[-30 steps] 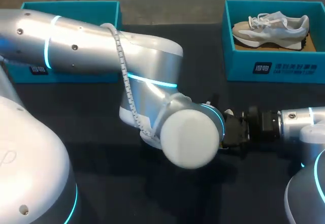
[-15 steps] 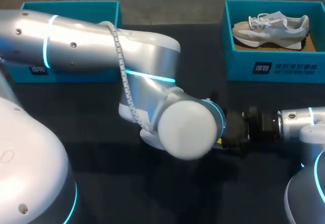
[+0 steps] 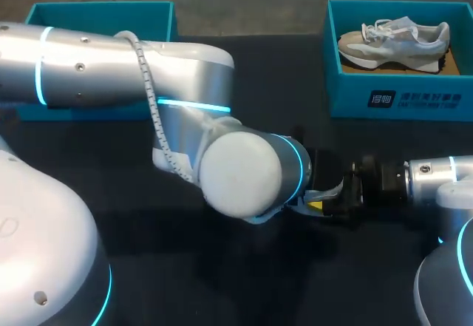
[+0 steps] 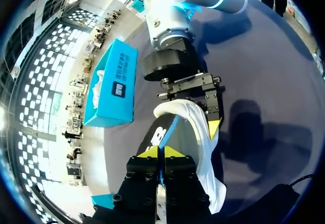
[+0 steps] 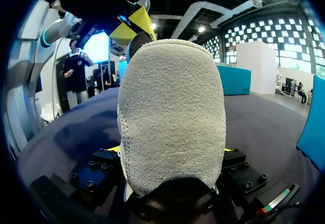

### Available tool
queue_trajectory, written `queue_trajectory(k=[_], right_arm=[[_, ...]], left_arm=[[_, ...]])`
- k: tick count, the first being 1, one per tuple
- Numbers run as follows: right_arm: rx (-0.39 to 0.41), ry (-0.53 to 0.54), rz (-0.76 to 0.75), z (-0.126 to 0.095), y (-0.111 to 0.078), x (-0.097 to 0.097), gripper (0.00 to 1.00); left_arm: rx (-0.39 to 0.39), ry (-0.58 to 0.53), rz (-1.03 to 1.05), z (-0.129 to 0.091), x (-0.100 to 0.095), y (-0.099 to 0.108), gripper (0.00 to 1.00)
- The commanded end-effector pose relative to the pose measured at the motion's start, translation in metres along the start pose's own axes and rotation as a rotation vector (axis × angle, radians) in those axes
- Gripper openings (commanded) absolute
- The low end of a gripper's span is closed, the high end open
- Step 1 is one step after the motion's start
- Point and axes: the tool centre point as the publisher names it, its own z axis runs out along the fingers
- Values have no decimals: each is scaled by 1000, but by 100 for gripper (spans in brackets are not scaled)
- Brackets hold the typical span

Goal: Take the shoe out of the shoebox, open the shoe tongue, remove and reinsert the insole, then place the shoe into the shoebox

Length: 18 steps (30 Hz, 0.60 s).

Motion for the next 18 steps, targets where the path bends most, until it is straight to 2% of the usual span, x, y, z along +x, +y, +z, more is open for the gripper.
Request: queue_trajectory(k=[1, 6, 8, 10, 12, 13, 18], right_arm=[[2, -2, 1, 1, 0, 0, 0], [2, -2, 1, 1, 0, 0, 0], [2, -2, 1, 1, 0, 0, 0], [2, -2, 1, 1, 0, 0, 0], [2, -2, 1, 1, 0, 0, 0], [2, -2, 1, 1, 0, 0, 0], [2, -2, 1, 1, 0, 0, 0]], left_arm=[[16, 5, 1, -2, -1, 6, 0], [10, 6, 7, -2, 0, 5, 0], [9, 4, 10, -3, -1, 4, 10], [7, -5, 14, -3, -1, 3, 14], [17, -10, 8, -4, -2, 2, 11], [19, -9, 5, -4, -2, 2, 0], [20, -8, -10, -2, -1, 1, 0]])
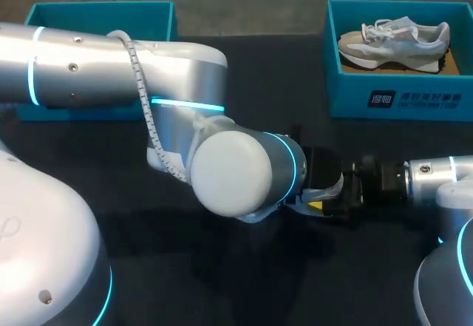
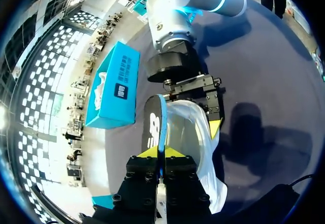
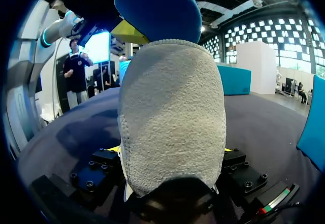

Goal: Take the shoe out of the shoebox, open the shoe tongue, remove and reinsert the insole, then place the shoe into the shoebox

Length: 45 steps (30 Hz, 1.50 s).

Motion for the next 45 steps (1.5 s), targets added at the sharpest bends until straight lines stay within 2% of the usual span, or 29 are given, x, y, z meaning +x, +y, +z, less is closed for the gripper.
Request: queue_trajectory(k=[1, 13, 24, 25, 26, 27, 28, 38, 45], right_arm=[[2, -2, 1, 1, 0, 0, 0], [2, -2, 1, 1, 0, 0, 0], [2, -2, 1, 1, 0, 0, 0], [2, -2, 1, 1, 0, 0, 0], [2, -2, 1, 1, 0, 0, 0], [2, -2, 1, 1, 0, 0, 0], [2, -2, 1, 1, 0, 0, 0], [2, -2, 1, 1, 0, 0, 0], [2, -2, 1, 1, 0, 0, 0]], left_arm=[[-1, 1, 0, 2, 3, 1, 0], [-2, 5, -3, 7, 2, -8, 0], [1, 30, -66, 20, -2, -18, 0], [1, 32, -66, 21, -1, -19, 7], [2, 33, -67, 21, -1, -20, 27], [2, 34, -67, 21, 0, -20, 38], [6, 35, -67, 20, 1, -20, 42], [25, 8, -66, 10, 1, -7, 43], [17, 6, -64, 17, 10, 0, 45]])
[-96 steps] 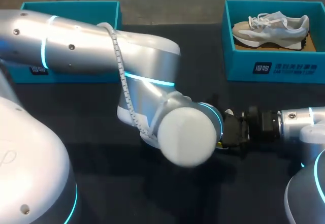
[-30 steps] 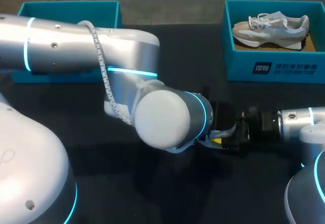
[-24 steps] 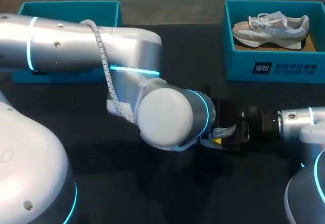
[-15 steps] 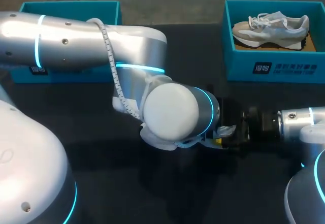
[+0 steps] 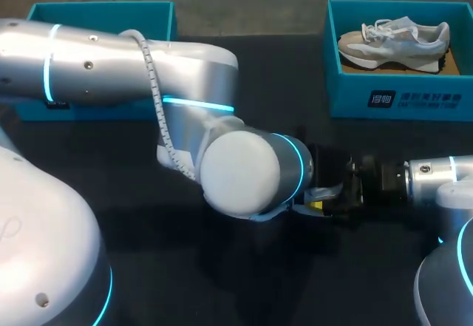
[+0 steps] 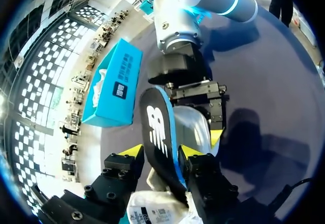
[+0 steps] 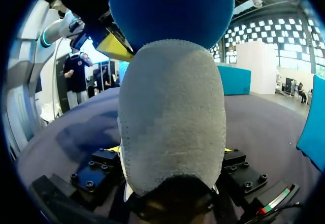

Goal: Take the shoe out of the shoebox, open the shoe tongue, remove and reinsert the insole, then place the shoe into the shoebox

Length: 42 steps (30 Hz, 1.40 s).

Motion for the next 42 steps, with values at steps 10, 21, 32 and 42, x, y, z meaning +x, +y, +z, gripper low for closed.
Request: queue_trajectory(k=[10, 21, 32, 42], right_arm=[[2, -2, 0, 1, 0, 0, 0], [2, -2, 0, 1, 0, 0, 0], [2, -2, 0, 1, 0, 0, 0], [2, -2, 0, 1, 0, 0, 0]], left_arm=[[10, -41, 15, 12, 10, 4, 47], [-23, -84, 18, 25, 13, 3, 44], [-31, -108, -10, 24, 10, 3, 27], [-37, -122, -37, 23, 11, 4, 0]])
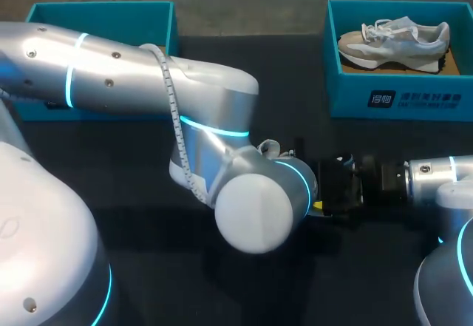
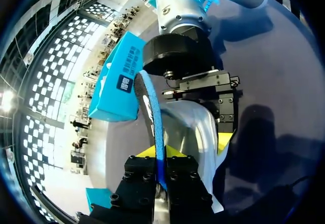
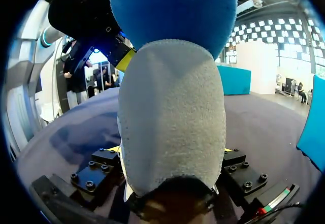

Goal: Take the shoe out of the shoebox, open the shoe tongue, remove and reinsert the insole, then place the shoe into the shoebox

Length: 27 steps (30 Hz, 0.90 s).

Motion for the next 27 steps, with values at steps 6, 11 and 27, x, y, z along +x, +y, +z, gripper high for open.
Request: queue_trajectory(k=[6, 11, 27], right_arm=[[2, -1, 0, 1, 0, 0, 0], [2, -1, 0, 1, 0, 0, 0], [2, -1, 0, 1, 0, 0, 0]], left_arm=[[43, 16, -39, -15, 2, -4, 0], [77, 11, -56, -22, 3, -18, 0], [177, 28, -156, -42, -4, -57, 0]])
